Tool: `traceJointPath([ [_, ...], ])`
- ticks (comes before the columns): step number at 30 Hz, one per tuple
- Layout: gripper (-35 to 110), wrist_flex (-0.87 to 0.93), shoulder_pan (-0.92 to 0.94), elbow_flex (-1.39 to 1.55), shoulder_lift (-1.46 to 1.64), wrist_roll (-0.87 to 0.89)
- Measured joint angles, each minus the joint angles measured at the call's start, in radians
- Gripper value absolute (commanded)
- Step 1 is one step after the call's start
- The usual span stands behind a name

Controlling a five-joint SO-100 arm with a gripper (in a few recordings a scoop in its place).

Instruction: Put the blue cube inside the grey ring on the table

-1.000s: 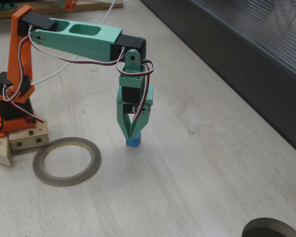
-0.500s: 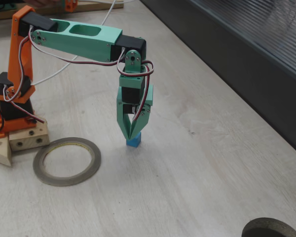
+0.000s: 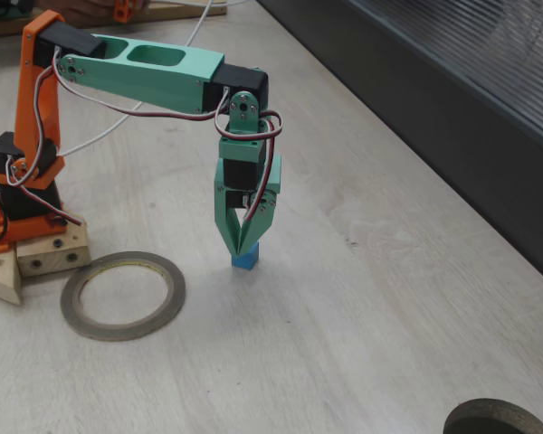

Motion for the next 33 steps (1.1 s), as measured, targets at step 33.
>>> traceJointPath([
  [33,47,0.204,0.000,-0.003,0.000,0.000],
])
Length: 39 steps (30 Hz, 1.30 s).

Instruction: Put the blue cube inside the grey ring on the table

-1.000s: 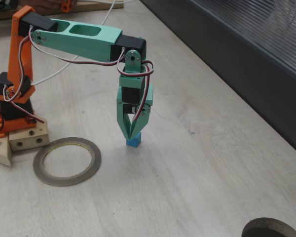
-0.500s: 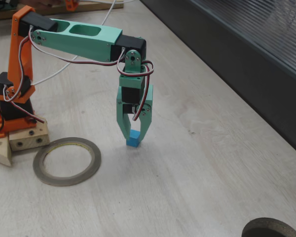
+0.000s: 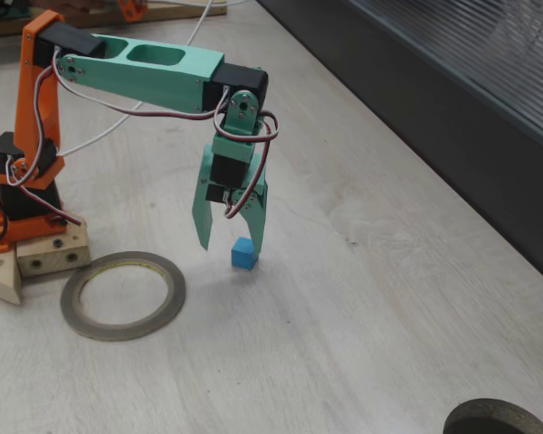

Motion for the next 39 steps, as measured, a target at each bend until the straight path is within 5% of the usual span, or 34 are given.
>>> traceJointPath([
  [39,47,-0.003,0.000,-0.017,-0.098,-0.006],
])
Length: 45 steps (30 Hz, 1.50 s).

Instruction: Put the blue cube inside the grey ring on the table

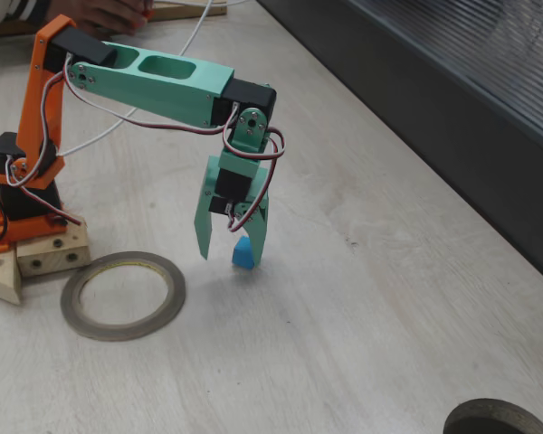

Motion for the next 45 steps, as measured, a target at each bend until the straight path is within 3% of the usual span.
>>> traceJointPath([
  [45,46,-0.031,0.000,-0.089,-0.124,0.006],
])
